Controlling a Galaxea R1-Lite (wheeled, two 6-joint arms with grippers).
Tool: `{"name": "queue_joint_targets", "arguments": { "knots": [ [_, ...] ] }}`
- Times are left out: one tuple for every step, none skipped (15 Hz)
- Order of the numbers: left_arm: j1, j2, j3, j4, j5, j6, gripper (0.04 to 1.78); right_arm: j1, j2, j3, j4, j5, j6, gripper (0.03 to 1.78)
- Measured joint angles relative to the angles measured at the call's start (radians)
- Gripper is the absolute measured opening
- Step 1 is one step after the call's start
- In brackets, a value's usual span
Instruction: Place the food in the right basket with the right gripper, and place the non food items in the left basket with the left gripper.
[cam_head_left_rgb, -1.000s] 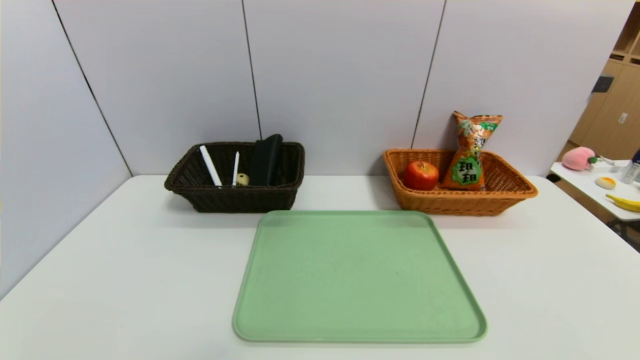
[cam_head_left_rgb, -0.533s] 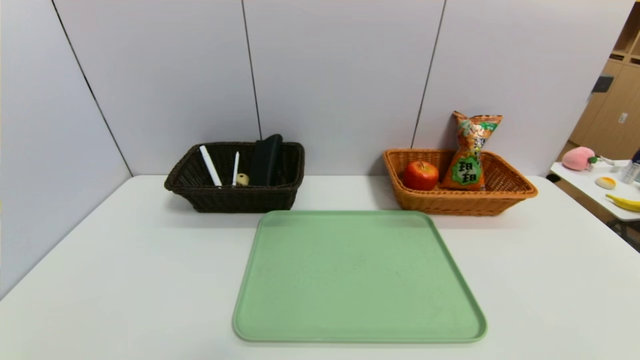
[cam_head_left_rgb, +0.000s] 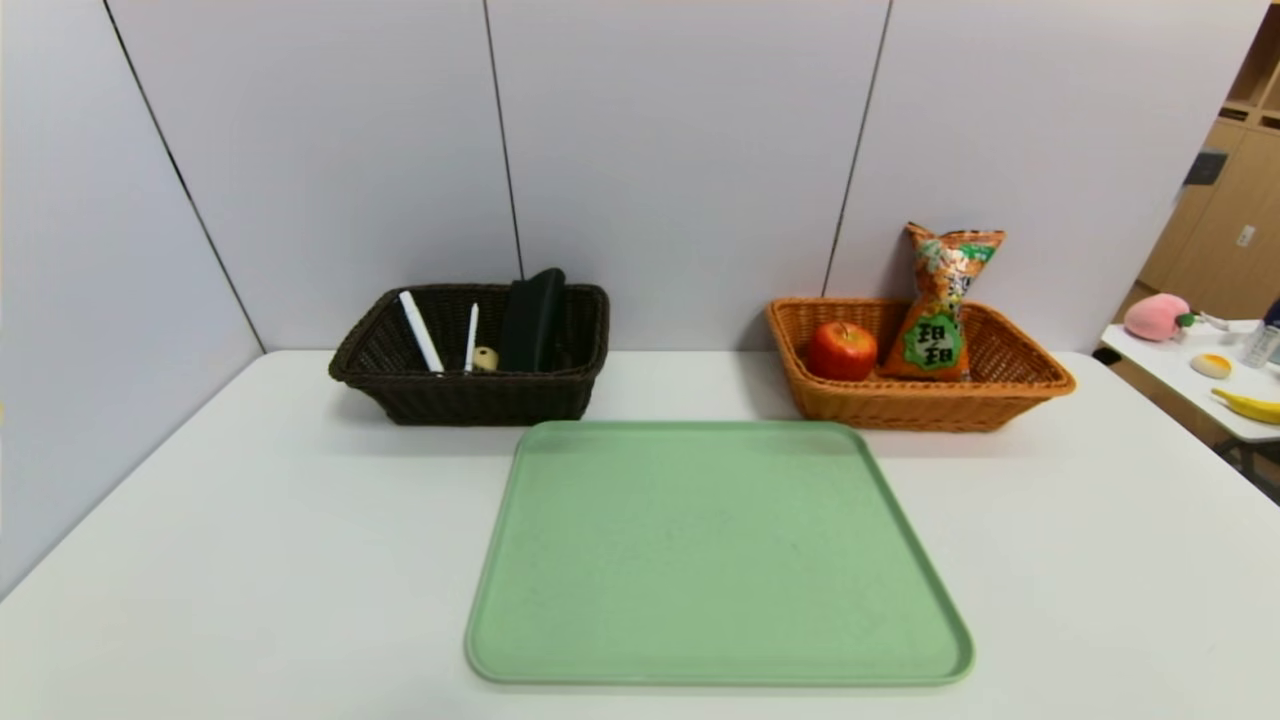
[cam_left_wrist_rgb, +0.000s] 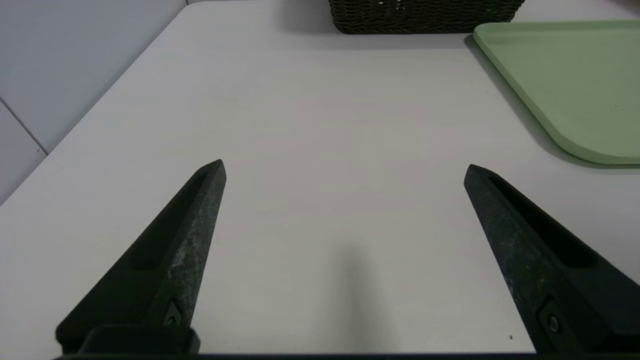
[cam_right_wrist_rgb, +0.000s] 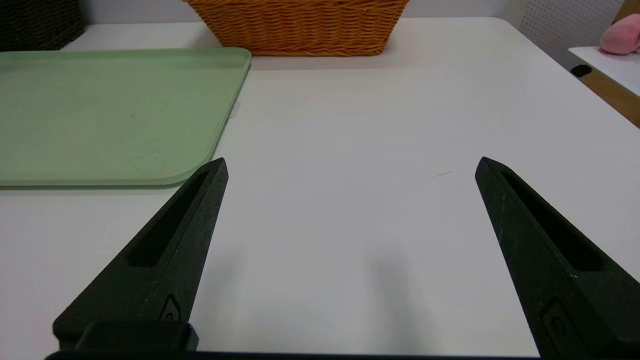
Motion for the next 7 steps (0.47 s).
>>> {"name": "queue_joint_targets", "arguments": {
  "knots": [
    [0.000, 0.000, 0.000, 0.000, 0.000, 0.000, 1.69, 0.000, 0.000, 0.000, 0.000, 0.000, -0.001, 1.71],
    [0.000, 0.000, 0.000, 0.000, 0.000, 0.000, 1.69, 0.000, 0.000, 0.000, 0.000, 0.000, -0.001, 1.71],
    [0.000, 0.000, 0.000, 0.000, 0.000, 0.000, 1.69, 0.000, 0.000, 0.001, 0.000, 0.000, -0.001, 1.71],
    [0.000, 0.000, 0.000, 0.000, 0.000, 0.000, 1.69, 0.000, 0.000, 0.001, 0.000, 0.000, 0.000, 1.71],
    [0.001, 0.000, 0.000, 0.000, 0.000, 0.000, 1.69, 0.000, 0.000, 0.001, 0.000, 0.000, -0.001, 1.71],
    [0.001, 0.000, 0.000, 0.000, 0.000, 0.000, 1.69, 0.000, 0.000, 0.001, 0.000, 0.000, 0.000, 1.71],
    [0.000, 0.000, 0.000, 0.000, 0.000, 0.000, 1.69, 0.000, 0.000, 0.000, 0.000, 0.000, -0.001, 1.71]
  ]
}}
